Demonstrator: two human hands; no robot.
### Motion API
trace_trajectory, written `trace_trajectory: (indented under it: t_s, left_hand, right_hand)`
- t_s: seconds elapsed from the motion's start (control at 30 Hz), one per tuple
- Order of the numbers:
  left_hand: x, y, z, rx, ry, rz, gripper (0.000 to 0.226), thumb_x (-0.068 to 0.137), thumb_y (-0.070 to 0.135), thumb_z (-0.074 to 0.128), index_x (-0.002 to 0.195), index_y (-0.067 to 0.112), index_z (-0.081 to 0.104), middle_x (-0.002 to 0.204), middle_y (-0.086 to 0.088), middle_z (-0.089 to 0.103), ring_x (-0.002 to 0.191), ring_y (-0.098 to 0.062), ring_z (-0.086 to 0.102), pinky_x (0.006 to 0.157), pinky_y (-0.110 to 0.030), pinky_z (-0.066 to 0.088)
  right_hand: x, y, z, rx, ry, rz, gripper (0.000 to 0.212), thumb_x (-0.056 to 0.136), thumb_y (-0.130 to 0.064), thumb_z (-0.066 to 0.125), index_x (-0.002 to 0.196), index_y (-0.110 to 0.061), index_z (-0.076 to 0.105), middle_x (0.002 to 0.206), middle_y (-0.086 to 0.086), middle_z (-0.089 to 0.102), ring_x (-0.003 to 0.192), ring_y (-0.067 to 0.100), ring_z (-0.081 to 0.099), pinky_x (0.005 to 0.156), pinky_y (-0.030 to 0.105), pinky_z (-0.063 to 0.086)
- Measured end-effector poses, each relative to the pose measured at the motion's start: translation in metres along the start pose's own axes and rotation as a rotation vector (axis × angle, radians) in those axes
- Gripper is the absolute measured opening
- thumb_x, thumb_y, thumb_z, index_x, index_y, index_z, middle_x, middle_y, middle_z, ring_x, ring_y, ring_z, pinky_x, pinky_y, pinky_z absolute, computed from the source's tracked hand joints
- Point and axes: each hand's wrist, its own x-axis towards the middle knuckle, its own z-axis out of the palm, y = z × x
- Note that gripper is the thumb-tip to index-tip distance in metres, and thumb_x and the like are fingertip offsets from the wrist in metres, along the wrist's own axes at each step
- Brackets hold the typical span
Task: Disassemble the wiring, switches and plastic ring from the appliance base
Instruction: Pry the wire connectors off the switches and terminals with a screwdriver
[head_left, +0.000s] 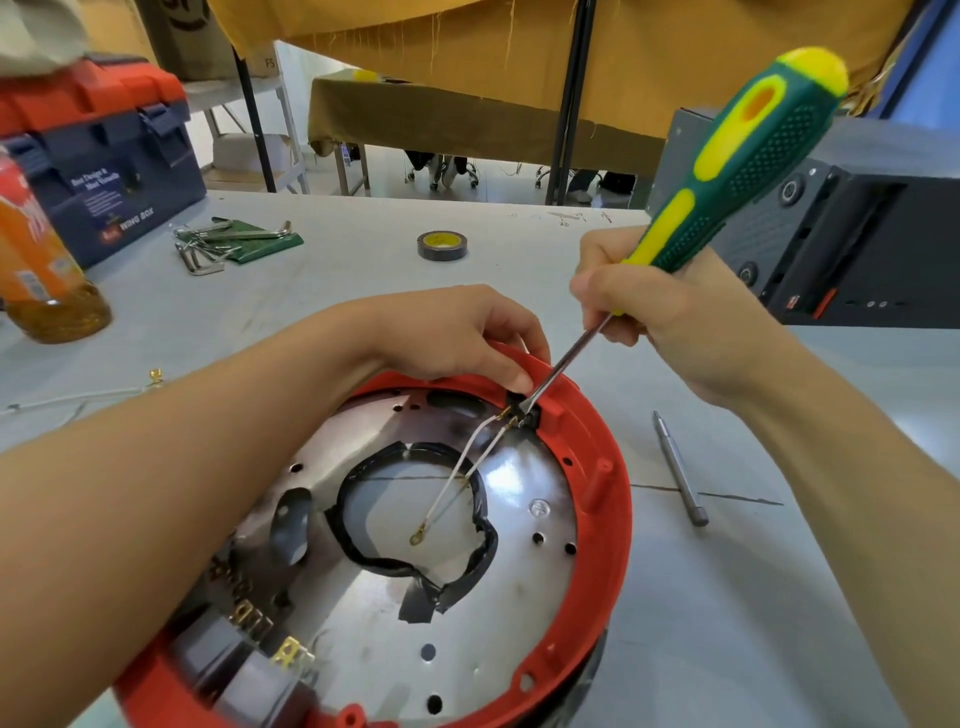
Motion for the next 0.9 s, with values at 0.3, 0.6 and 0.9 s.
trace_trajectory:
  t_s: [0.3,0.6,0.9]
  left_hand:
    - [-0.002,0.002,0.0,0.002,-0.008,-0.022,0.019,0.086,0.019,0.067,0.105,0.02,0.066,0.101,-0.002,0.071,0.096,-0.021,0.066,0.096,-0.046,0.046]
    - [-0.002,0.005,0.0,0.02,-0.034,-0.023,0.021,0.088,0.016,0.064,0.109,0.015,0.063,0.105,-0.005,0.07,0.099,-0.022,0.064,0.098,-0.044,0.044]
    - [-0.001,0.003,0.001,0.026,-0.033,0.011,0.014,0.087,0.014,0.064,0.099,0.021,0.063,0.102,-0.008,0.07,0.099,-0.026,0.064,0.097,-0.047,0.044]
  right_hand:
    - [-0.007,0.009,-0.003,0.09,0.09,0.028,0.03,0.074,-0.013,0.052,0.055,0.005,0.037,0.047,-0.007,0.047,0.044,0.01,0.037,0.045,0.017,0.03]
    - [-0.009,-0.011,-0.001,-0.09,0.046,-0.04,0.03,0.076,-0.013,0.052,0.057,0.008,0.041,0.05,0.007,0.039,0.05,0.014,0.036,0.048,0.02,0.031]
    - [-0.004,-0.021,0.002,-0.198,-0.041,-0.03,0.032,0.076,-0.013,0.052,0.063,0.013,0.039,0.06,0.021,0.033,0.053,0.017,0.032,0.053,0.034,0.027]
